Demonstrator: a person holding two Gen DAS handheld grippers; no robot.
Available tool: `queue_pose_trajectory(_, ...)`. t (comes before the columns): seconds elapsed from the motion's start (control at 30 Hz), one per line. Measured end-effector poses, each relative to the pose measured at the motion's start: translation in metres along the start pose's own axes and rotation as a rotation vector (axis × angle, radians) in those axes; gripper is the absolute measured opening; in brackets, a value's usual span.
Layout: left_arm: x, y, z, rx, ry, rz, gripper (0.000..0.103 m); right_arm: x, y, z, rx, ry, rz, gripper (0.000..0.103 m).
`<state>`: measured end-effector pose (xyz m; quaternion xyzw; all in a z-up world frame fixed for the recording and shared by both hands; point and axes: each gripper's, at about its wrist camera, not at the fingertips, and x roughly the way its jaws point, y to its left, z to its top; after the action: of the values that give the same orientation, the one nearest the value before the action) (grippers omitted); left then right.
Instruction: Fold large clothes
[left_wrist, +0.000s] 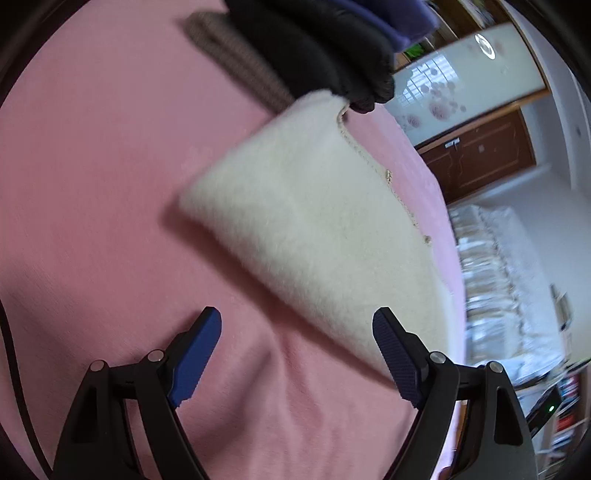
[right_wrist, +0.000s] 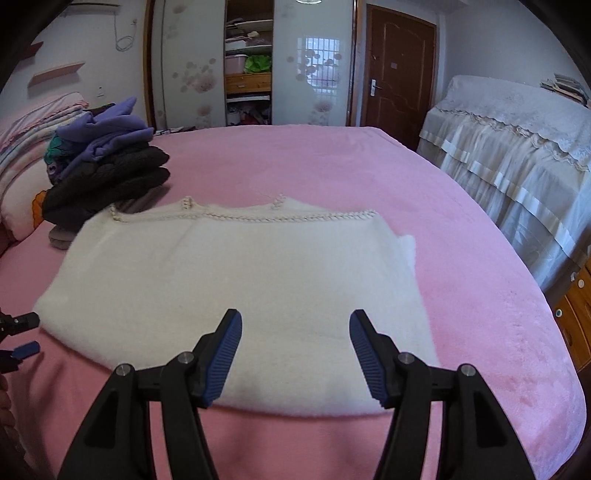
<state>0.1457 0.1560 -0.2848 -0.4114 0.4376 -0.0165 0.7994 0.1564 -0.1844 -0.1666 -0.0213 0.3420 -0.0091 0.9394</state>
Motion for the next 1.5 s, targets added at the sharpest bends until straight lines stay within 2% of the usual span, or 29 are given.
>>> queue_pose_trajectory(0.07,0.01,0.006,0.0,-0.036,-0.001,-0.063,0.083,-0.004,0.011,-0.001,-0.022,-0.009,0.017,0.06)
queue_pose_trajectory(0.2,0.026,0.005,0.008,-0.022,-0.068,-0.128,0.083,-0.002,0.029,-0.004,-0.045,0.007,0.063,0.06)
queue_pose_trajectory(0.3,0.04,0.006,0.017,-0.042,-0.055,-0.169,0.084,0.0,0.038,-0.006,-0.048,0.013,0.073,0.06)
queue_pose_trajectory(0.43,0.054,0.003,0.03,-0.039,-0.065,-0.173,0.084,0.006,0.046,-0.005,-0.056,0.016,0.079,0.06)
queue_pose_trajectory(0.7,0.066,-0.008,0.036,-0.008,-0.076,-0.159,0.087,0.027,0.058,-0.002,-0.053,0.043,0.085,0.06)
queue_pose_trajectory(0.93,0.056,-0.026,0.028,0.023,0.01,-0.087,0.087,0.028,0.064,-0.005,-0.032,0.058,0.111,0.06)
queue_pose_trajectory(1.17,0.052,-0.03,0.013,0.022,0.025,-0.09,0.088,0.017,0.065,-0.006,-0.018,0.062,0.14,0.06)
queue_pose_trajectory(1.3,0.064,-0.025,0.023,-0.001,0.0,-0.149,0.088,0.015,0.067,-0.005,-0.026,0.066,0.139,0.06)
queue_pose_trajectory(1.5,0.088,-0.015,0.046,-0.103,-0.039,-0.215,0.088,0.025,0.071,-0.001,-0.028,0.079,0.148,0.06)
